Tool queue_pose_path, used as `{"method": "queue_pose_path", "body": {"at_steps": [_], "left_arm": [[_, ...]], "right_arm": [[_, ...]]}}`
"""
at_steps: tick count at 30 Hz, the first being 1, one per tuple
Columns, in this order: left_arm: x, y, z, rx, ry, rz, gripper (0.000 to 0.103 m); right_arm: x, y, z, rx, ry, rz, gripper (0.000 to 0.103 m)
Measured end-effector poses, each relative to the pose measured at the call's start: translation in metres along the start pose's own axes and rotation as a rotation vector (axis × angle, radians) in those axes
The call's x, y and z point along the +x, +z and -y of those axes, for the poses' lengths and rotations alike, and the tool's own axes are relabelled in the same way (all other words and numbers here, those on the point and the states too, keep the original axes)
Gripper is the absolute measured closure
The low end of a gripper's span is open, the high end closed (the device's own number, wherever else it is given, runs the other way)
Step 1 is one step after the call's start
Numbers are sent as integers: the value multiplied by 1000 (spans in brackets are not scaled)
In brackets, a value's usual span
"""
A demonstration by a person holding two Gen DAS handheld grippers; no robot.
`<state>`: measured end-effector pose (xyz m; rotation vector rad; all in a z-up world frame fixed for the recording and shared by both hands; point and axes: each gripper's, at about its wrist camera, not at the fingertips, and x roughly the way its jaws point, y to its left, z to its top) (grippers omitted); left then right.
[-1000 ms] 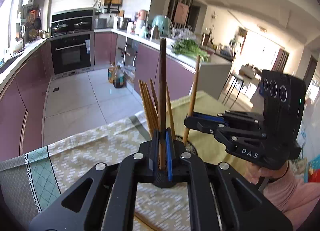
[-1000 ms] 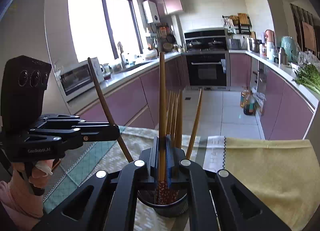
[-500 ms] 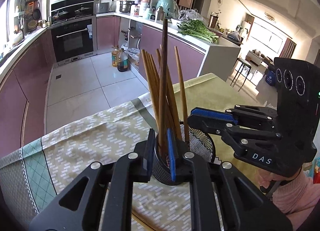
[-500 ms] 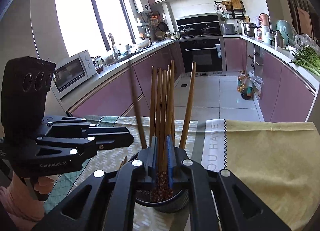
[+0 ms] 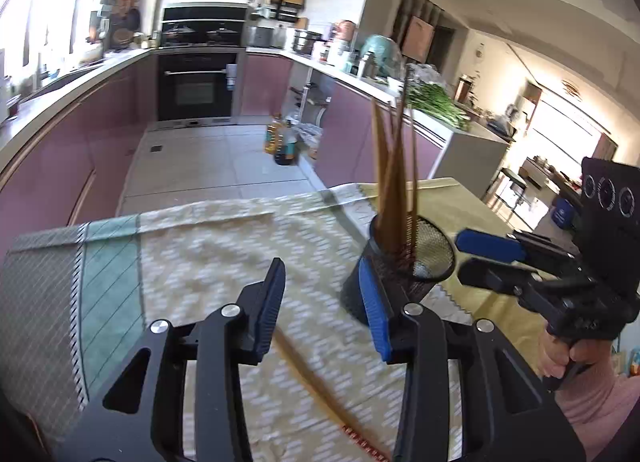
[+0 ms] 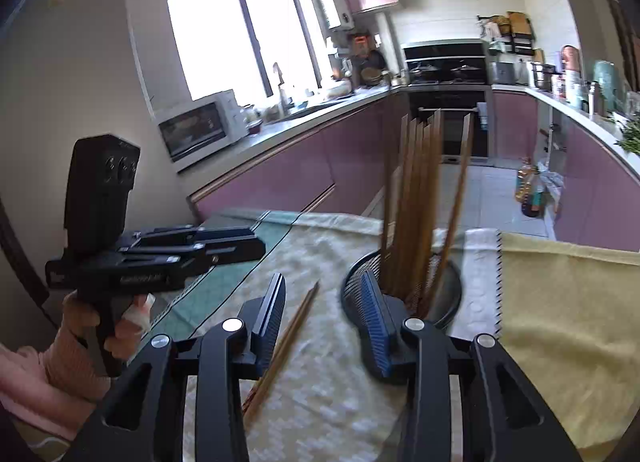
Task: Organize utensils
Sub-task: 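Open both grippers to release the chopsticks in the cup and withdraw, then move both grippers to the last two chopsticks and grasp one with each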
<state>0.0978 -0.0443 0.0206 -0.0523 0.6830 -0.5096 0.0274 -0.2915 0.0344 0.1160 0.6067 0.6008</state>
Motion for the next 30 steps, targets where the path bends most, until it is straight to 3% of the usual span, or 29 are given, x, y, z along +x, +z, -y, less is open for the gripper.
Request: {"method": "queue_pose_path", "body": {"at_steps": [4, 12, 23, 30], "left_arm": [[-11, -24, -14, -34, 55, 6, 52], [-15, -60, -38, -108, 91, -47, 52], [-4, -83, -42, -143, 69, -109, 52], [5, -86, -36, -121, 46, -141, 52]], "right_arm": [[25, -24, -18, -10, 49, -99, 63], [76, -60, -30, 14, 38, -276, 64], [88, -73, -40, 12, 14, -325, 75], [88, -73, -43, 12, -6, -334, 76]]}}
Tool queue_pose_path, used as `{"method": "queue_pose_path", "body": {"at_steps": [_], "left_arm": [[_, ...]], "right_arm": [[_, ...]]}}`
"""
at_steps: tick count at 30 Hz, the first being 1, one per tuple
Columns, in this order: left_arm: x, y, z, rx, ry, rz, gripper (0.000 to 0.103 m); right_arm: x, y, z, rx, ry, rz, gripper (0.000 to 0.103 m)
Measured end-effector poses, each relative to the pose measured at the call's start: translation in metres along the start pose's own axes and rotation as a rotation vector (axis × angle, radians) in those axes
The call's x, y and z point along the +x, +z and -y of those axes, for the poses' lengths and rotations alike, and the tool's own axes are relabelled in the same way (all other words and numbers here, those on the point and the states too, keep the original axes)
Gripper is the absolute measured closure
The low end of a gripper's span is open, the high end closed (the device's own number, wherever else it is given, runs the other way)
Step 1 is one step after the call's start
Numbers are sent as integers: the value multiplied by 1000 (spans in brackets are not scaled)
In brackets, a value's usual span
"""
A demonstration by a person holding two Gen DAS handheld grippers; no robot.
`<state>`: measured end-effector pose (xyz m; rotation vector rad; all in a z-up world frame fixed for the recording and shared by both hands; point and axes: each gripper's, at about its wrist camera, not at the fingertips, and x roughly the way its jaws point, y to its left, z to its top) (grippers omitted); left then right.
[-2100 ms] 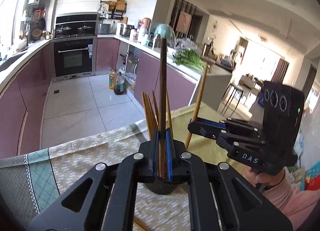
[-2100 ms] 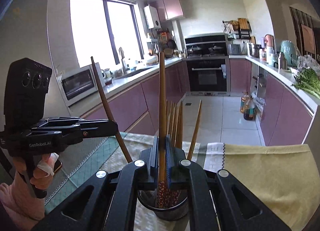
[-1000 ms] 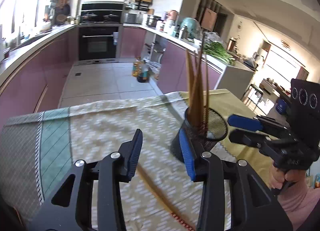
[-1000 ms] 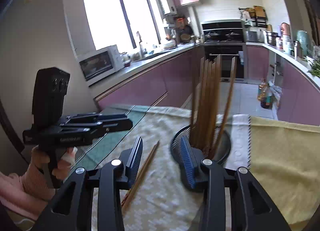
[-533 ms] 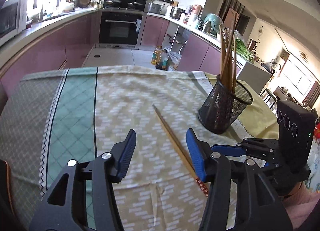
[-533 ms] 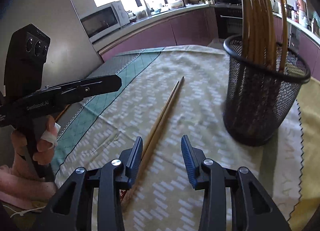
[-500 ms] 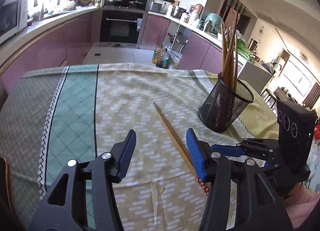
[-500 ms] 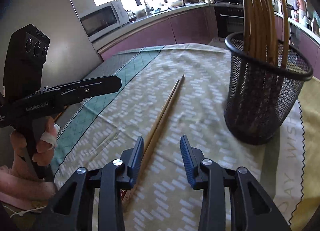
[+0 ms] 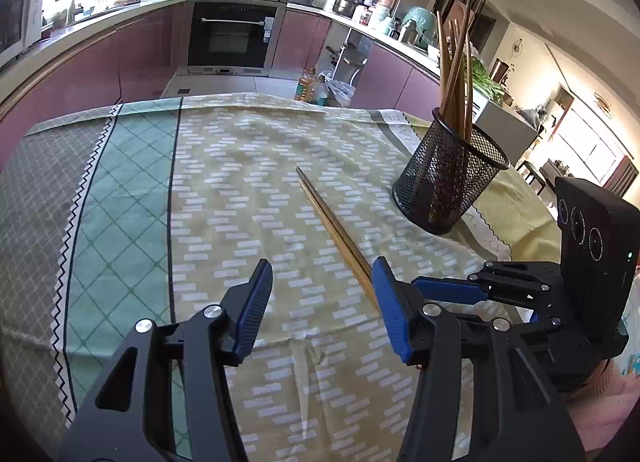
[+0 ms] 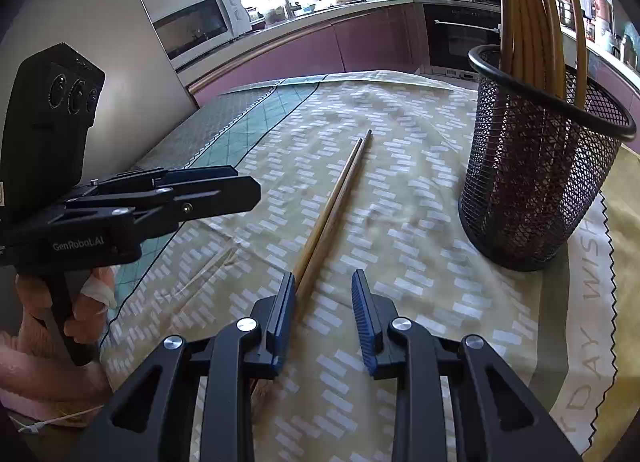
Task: Organize utensils
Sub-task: 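Move both grippers to the last two chopsticks and grasp one with each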
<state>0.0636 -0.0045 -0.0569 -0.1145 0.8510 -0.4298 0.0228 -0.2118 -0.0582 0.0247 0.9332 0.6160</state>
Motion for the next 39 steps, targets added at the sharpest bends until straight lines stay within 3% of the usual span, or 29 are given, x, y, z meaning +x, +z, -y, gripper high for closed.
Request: {"method": "queue_pose_path", "body": {"at_steps": [11, 29, 39], "left_arm": [[18, -2, 4, 10, -11, -45, 52], [18, -2, 2, 16, -2, -48, 53], [32, 0, 18, 82, 3, -81, 55]], "right_arm": [[0, 4, 4, 15, -48, -11, 75], [16, 25, 10, 25, -25, -7, 78], [9, 21, 24, 65, -23, -9, 79]]}}
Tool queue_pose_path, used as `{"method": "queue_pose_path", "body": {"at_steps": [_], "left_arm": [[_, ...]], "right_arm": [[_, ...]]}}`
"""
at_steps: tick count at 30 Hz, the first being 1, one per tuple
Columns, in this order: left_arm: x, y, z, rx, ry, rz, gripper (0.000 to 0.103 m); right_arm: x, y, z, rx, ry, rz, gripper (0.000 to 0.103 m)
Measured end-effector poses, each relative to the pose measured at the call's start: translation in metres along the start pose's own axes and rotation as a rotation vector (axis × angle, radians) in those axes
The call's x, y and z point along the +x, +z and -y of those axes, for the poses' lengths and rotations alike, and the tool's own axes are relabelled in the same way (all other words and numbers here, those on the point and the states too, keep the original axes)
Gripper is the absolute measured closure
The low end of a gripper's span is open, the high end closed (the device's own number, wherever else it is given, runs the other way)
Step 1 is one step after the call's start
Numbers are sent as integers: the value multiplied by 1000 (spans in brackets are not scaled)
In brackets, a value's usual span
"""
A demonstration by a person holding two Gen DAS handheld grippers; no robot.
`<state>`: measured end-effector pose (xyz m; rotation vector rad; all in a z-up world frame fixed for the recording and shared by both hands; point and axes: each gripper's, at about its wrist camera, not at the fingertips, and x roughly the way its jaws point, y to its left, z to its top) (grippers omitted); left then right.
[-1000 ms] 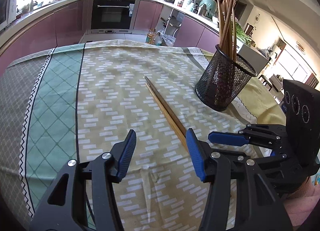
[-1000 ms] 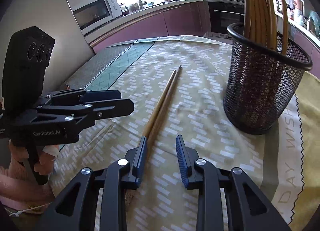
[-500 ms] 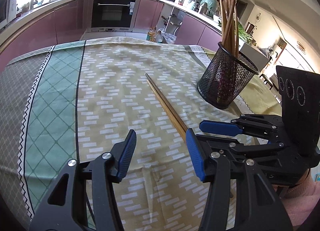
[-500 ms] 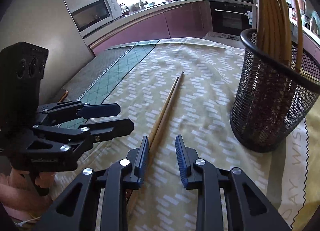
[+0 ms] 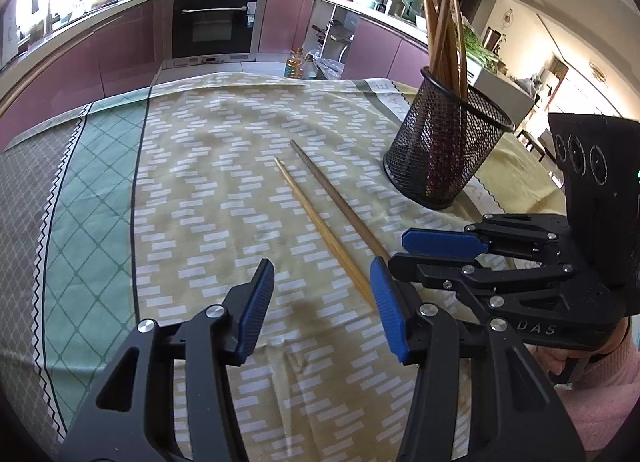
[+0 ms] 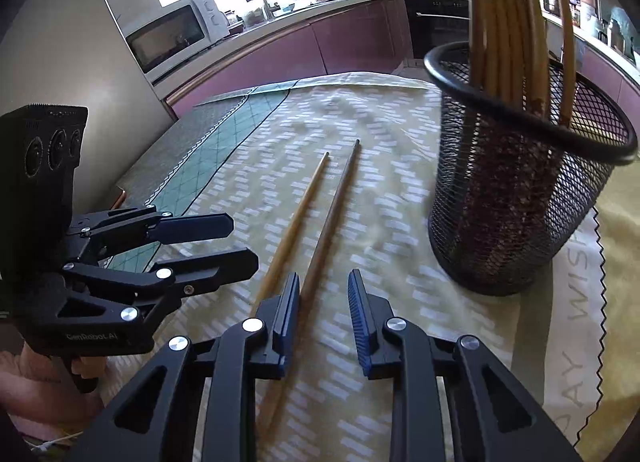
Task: Organize utensils
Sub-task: 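Move both grippers to the last two chopsticks and grasp one with each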
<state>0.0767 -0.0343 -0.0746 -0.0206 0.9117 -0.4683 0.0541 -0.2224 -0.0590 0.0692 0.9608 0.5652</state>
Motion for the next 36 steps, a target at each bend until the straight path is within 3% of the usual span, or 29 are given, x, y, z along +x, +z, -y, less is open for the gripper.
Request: {"method": "queue_pose_path", "body": {"at_steps": [9, 14, 16, 19, 22, 27, 36], "left_arm": [[14, -1, 18, 88, 25, -36, 56], [15, -2, 22, 124, 65, -38, 64], [14, -1, 21, 132, 72, -41, 71], [14, 1, 16, 127, 61, -48, 83], [12, 0, 11, 118, 39, -53, 87], [9, 0, 6, 99, 29, -54, 85], [19, 15, -4, 57, 78, -53, 80]], "right_arm": [[-2, -2, 7, 11, 8, -1, 79], [-1, 0, 7, 10, 7, -1, 79], [0, 2, 7, 9, 3, -1, 79], [2, 5, 4, 1, -5, 0, 79], [6, 10, 1, -9, -15, 1, 79], [15, 17, -4, -26, -38, 5, 79], [27, 27, -12, -56, -100, 25, 81]]}}
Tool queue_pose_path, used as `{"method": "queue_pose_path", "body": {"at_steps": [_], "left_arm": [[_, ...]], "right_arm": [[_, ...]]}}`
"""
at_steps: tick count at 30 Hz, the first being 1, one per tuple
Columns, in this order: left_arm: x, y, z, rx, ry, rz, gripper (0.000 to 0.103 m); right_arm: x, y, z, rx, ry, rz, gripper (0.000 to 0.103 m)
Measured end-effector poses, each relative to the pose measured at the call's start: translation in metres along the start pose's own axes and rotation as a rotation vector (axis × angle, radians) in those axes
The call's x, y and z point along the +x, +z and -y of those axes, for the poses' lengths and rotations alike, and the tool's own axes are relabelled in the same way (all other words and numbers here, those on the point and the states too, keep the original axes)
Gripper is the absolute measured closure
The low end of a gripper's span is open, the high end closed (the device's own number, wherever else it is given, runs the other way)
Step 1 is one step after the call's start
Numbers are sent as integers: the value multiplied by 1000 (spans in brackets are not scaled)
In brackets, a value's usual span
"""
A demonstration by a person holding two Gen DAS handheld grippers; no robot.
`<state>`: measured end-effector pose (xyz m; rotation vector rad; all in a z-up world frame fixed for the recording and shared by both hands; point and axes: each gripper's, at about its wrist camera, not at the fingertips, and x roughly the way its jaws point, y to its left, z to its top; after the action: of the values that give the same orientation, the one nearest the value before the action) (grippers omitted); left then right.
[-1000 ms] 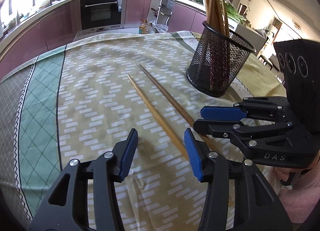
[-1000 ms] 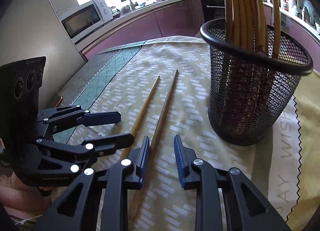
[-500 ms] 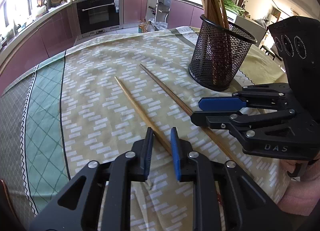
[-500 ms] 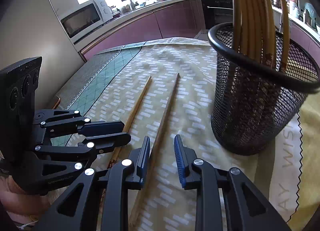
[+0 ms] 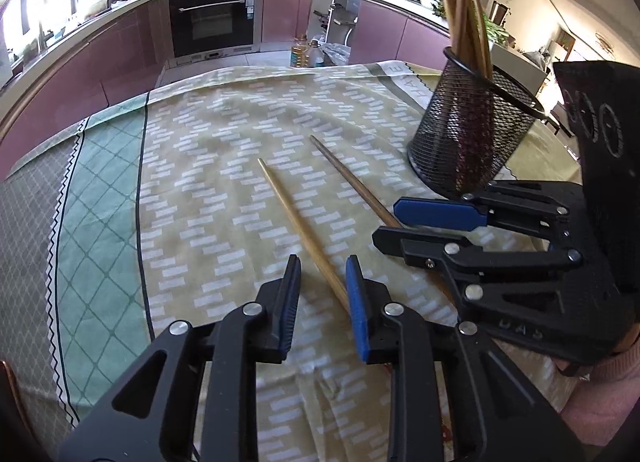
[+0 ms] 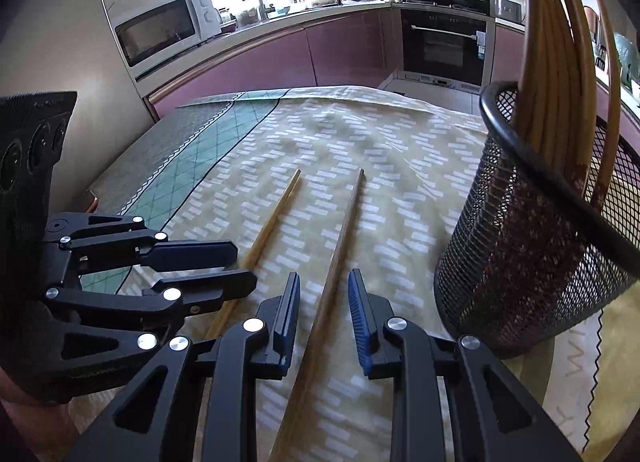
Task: Organize utensils
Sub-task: 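Move both grippers to the last two chopsticks and grasp one with each, then lift the left gripper's chopstick toward the mesh cup while the right gripper raises its own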
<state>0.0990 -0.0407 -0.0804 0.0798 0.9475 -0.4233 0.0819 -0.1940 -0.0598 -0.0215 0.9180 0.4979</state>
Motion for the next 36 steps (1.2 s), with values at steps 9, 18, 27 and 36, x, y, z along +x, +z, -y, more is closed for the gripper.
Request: {"method": "queue_pose_path", "body": {"at_steps": [9, 18, 27, 36], "left_arm": [[4, 3, 2, -29, 6, 11, 92], [-1, -5, 7, -44, -9, 14, 95], [4, 0, 16, 4, 1, -8, 82], [7, 4, 18, 1, 28, 6, 95]], "right_arm": [[-4, -3, 17, 99, 50, 21, 97], [-16, -12, 6, 75, 106, 20, 98], [-8, -11, -3, 12, 46, -11, 96], [-11, -13, 5, 45, 69, 5, 97]]}}
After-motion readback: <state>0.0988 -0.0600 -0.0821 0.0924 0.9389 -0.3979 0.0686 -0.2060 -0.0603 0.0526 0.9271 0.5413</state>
